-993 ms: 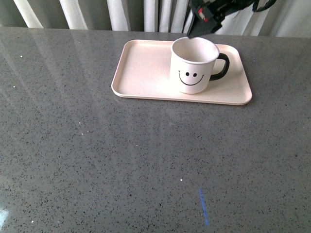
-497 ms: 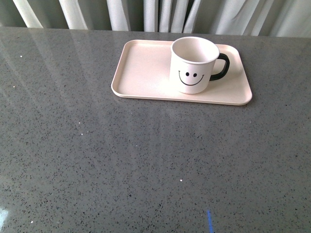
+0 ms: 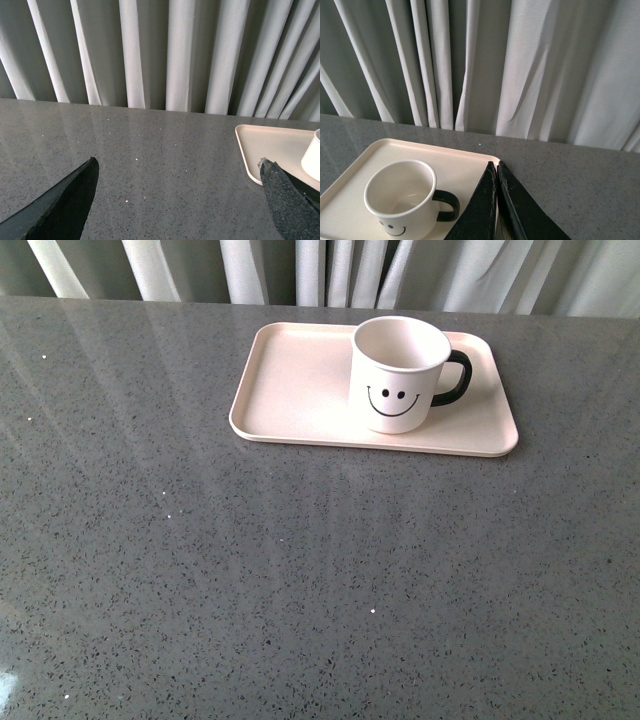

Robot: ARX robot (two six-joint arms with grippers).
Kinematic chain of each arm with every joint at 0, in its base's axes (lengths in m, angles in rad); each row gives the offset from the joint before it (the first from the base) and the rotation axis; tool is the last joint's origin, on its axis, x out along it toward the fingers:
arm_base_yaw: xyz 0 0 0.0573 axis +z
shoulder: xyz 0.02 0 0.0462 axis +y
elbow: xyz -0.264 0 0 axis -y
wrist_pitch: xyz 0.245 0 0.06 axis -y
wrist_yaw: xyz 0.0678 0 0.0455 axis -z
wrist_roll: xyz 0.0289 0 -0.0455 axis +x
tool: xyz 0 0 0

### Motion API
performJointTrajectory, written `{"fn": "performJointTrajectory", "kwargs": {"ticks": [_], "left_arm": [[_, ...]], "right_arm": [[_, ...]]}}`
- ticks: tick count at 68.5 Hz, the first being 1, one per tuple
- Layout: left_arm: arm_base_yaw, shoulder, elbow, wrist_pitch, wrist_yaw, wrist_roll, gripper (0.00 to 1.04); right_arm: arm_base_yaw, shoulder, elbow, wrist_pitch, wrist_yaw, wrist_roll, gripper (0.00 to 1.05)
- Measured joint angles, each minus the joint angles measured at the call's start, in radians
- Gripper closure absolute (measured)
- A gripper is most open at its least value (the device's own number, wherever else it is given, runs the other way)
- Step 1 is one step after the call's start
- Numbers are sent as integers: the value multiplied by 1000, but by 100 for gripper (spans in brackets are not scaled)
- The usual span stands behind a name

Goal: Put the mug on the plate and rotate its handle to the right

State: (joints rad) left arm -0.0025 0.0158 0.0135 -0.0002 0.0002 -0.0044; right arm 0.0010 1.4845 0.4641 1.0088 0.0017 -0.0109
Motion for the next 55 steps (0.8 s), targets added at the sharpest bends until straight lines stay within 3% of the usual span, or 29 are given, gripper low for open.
{"fn": "performJointTrajectory", "kwargs": {"ticks": [33,40,55], "left_arm": [[0,0,0,0,0,0,9],[0,0,0,0,0,0,9],[0,0,0,0,0,0,9]], "right_arm": [[-1,-334,-296,-39,-1,0,103],[-1,-350,-349,9,-1,0,103],[-1,-507,-410,-99,-2,0,103]]}}
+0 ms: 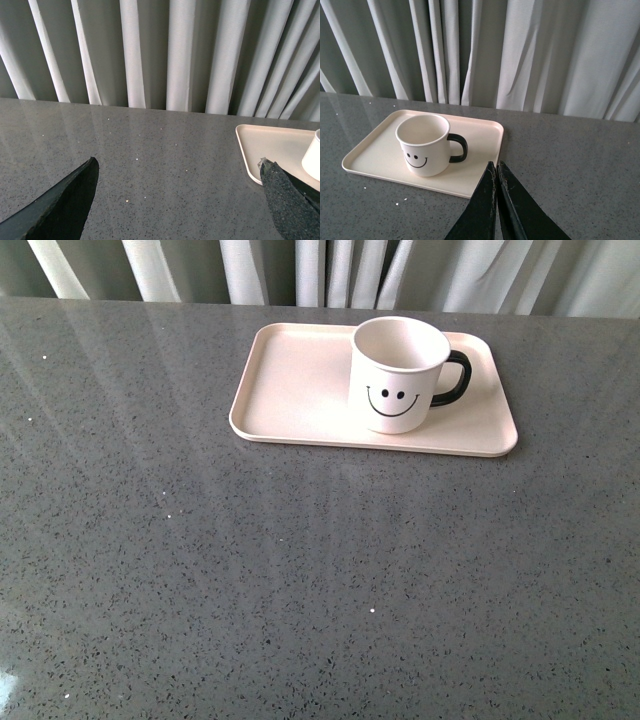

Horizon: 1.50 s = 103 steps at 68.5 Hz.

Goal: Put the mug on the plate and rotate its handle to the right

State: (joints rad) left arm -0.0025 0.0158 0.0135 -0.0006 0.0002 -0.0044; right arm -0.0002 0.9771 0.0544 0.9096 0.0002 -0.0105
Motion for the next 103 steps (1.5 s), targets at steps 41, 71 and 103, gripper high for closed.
{"fn": "performJointTrajectory", "kwargs": {"ticks": [41,71,103], "left_arm": [[0,0,0,0,0,0,9],[0,0,0,0,0,0,9],[0,0,0,0,0,0,9]], "right_arm": [[0,-436,-35,-379,0,0,103],[0,-661,-35,-592,0,0,103],[0,-798,-35,-730,0,0,103]]}}
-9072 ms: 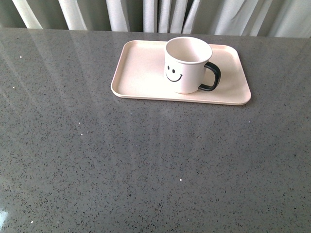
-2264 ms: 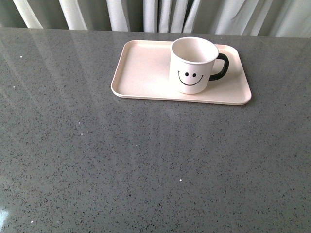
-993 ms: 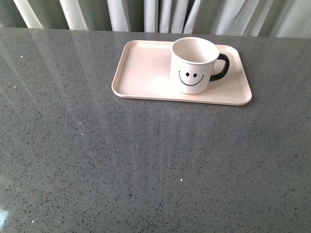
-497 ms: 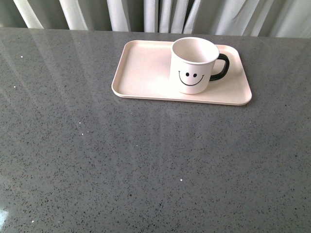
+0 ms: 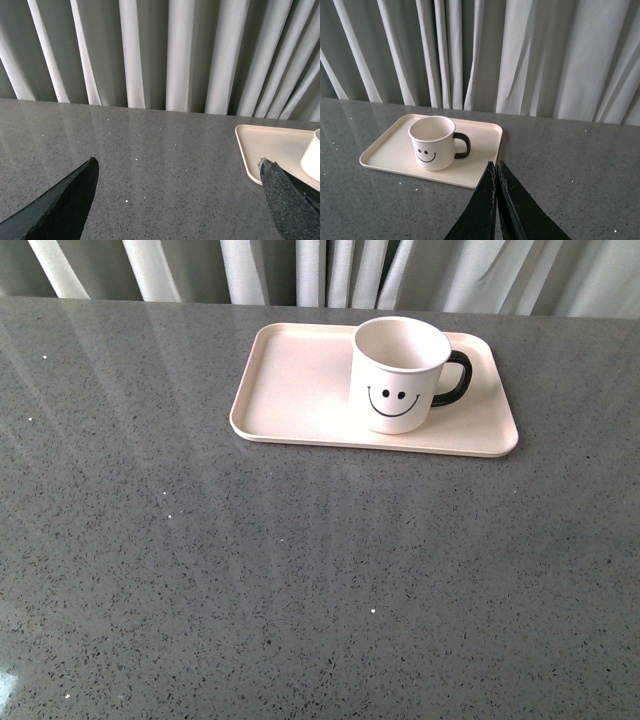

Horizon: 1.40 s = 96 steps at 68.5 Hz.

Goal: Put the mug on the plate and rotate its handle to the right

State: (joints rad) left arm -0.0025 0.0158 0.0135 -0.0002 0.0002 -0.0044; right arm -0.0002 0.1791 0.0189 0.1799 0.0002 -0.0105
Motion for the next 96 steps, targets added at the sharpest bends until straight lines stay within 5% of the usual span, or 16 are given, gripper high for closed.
{"fn": "performJointTrajectory", "kwargs": {"ticks": [8,26,60,96], "left_arm": [[0,0,0,0,0,0,9],[0,0,0,0,0,0,9],[0,0,0,0,0,0,9],[0,0,0,0,0,0,9]], "right_arm": [[0,-140,0,-167,0,0,103],[0,-173,0,-178,0,0,100],[0,-174,0,-178,0,0,8],[0,-174,0,-178,0,0,9]]}}
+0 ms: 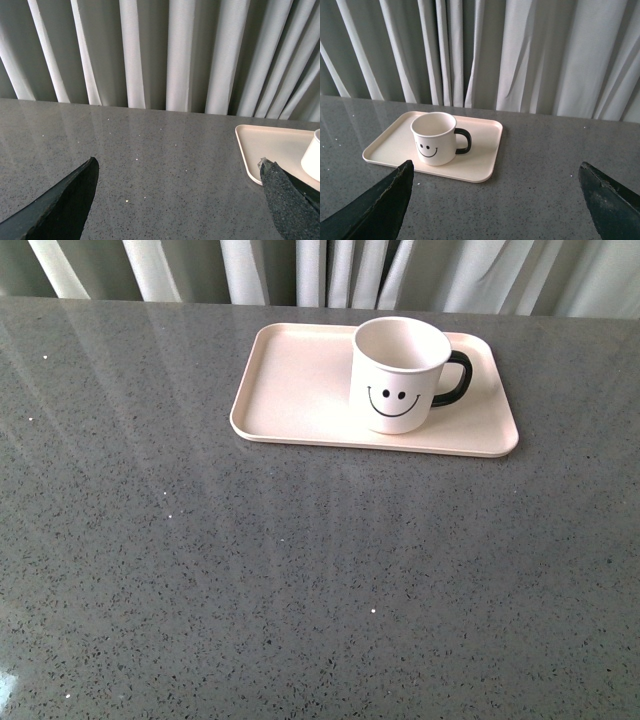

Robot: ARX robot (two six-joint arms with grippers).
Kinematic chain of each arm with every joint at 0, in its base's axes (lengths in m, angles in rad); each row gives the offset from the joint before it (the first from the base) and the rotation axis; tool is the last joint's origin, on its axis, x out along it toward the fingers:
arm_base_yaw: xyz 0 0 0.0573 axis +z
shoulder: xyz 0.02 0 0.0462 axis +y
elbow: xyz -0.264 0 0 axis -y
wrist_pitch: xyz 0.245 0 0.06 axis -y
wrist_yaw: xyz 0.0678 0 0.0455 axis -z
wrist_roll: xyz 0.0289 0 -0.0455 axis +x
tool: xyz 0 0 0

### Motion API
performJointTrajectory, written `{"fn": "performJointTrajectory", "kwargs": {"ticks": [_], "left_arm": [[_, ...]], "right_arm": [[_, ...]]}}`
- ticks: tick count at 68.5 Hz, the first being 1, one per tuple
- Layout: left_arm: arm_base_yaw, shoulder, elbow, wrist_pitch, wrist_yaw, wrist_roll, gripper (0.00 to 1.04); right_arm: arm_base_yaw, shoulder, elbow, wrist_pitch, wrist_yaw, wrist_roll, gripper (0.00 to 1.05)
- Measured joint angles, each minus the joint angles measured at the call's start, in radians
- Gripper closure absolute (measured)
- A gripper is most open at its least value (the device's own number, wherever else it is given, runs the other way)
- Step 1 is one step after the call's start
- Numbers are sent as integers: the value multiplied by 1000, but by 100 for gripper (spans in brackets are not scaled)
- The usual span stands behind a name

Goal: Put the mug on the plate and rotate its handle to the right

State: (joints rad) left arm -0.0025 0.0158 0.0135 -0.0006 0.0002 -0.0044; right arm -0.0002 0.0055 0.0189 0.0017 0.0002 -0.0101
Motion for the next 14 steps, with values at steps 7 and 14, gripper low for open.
{"fn": "performJointTrajectory", "kwargs": {"ticks": [7,14], "left_arm": [[0,0,0,0,0,0,9],[0,0,0,0,0,0,9]], "right_arm": [[0,0,0,0,0,0,9],[0,0,0,0,0,0,9]]}}
